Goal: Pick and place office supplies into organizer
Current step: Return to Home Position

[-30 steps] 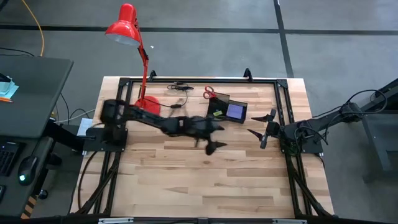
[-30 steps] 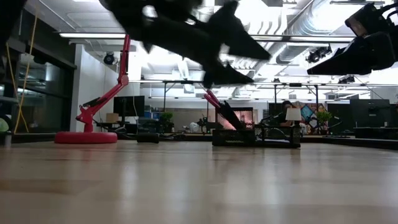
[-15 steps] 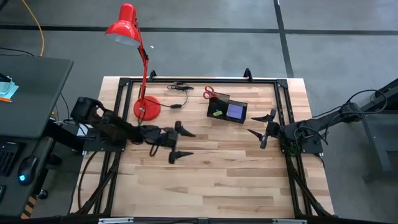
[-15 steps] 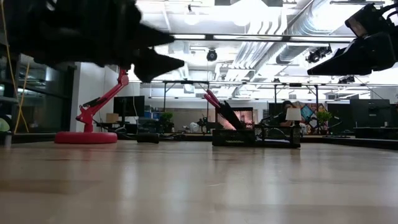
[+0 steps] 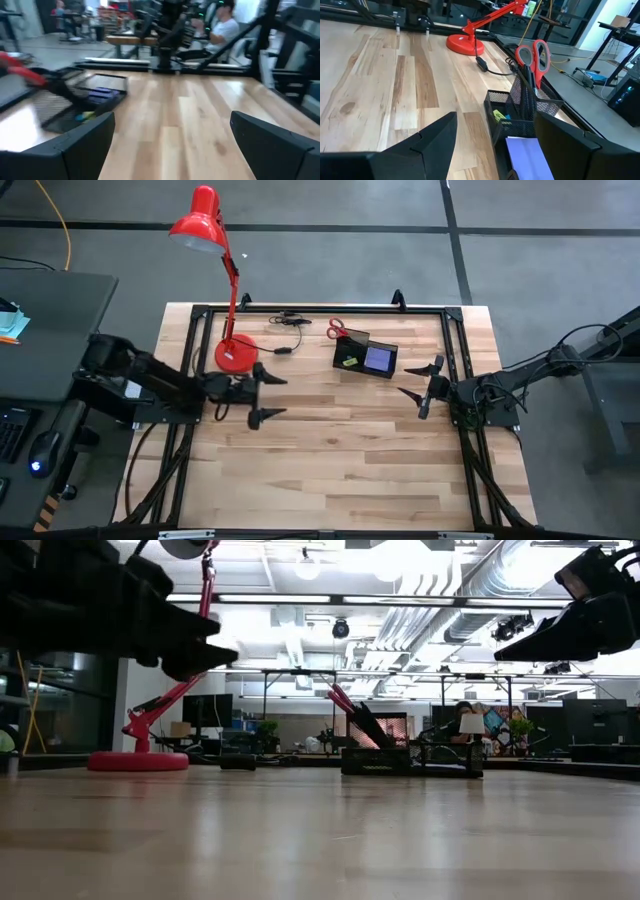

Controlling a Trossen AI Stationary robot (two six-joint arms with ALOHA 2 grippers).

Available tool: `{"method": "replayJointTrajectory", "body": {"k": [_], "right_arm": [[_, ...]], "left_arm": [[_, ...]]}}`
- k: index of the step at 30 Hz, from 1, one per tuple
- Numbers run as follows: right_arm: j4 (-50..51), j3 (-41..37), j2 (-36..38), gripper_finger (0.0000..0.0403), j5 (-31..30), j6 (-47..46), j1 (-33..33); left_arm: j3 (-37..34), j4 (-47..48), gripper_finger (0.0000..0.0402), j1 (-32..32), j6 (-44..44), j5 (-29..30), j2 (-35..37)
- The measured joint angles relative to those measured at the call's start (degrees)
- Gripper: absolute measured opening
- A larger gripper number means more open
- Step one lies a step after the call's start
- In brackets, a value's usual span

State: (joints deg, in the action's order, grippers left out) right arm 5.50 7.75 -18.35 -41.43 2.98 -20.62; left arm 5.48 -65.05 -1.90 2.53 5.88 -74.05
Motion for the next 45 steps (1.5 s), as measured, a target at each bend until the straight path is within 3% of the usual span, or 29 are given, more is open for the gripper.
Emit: {"method": "replayJointTrajectory", "body": {"k": [9, 45], "right_arm": [[0.0, 0.0, 0.0, 0.0259, 0.0, 0.0, 0.0], [0.1, 0.0, 0.0, 0.0259, 0.0, 0.0, 0.0]], "left_arm": [[-3.0, 8.5, 0.0381, 0.0, 0.3, 5.7, 10.5], [-3.1, 67.0, 0.0381, 0.0, 0.9, 8.4, 70.7]]}}
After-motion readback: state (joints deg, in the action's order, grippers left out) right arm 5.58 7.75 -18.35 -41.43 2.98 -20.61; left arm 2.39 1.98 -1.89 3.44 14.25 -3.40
